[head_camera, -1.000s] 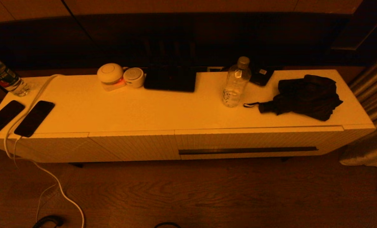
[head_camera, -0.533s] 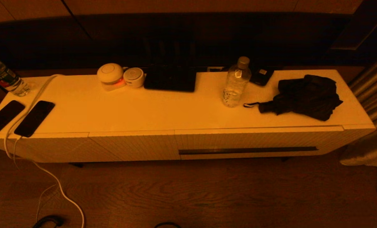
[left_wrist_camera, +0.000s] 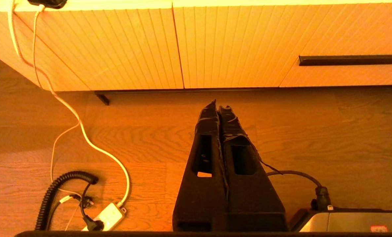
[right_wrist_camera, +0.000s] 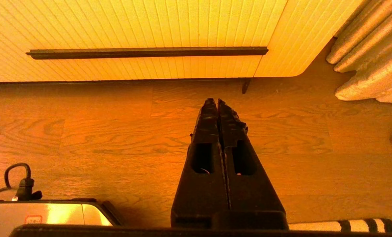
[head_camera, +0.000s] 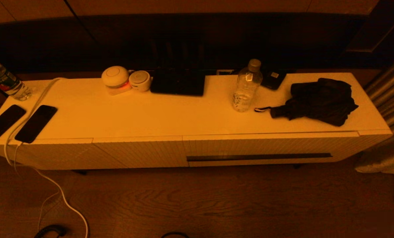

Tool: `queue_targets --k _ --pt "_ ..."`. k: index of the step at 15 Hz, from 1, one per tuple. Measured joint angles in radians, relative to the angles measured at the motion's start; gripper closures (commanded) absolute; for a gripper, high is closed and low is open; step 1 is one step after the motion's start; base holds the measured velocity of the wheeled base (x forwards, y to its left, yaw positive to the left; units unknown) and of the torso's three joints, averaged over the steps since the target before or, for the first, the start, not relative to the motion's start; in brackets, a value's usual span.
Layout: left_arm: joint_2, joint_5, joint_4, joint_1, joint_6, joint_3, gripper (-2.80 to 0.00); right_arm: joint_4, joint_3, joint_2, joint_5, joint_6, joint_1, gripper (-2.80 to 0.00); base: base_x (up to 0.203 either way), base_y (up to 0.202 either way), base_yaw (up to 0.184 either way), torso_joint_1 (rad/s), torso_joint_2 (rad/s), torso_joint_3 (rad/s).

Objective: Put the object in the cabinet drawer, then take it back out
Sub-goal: Open the drawer

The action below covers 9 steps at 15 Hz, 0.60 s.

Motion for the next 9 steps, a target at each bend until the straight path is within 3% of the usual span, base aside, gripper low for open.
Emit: queue_targets --k 4,7,9 --pt "0.000 0.000 0.000 0.000 0.000 0.000 0.00 0.019 -0.013 0.000 -0.003 -0.015 0.000 0.00 0.000 0.000 0.000 0.000 0.00 0.000" --pt "0.000 0.000 0.000 0.000 0.000 0.000 0.00 0.100 -0.150 0.016 0.022 -0.037 0.000 0.00 0.000 0.000 0.000 0.000 0.00 0.000" --pt "0.000 0.000 0.000 0.000 0.000 0.000 0.00 0.146 -0.268 0.090 0.050 -0.093 0.000 0.00 0.000 0.000 0.000 0.000 0.00 0.000"
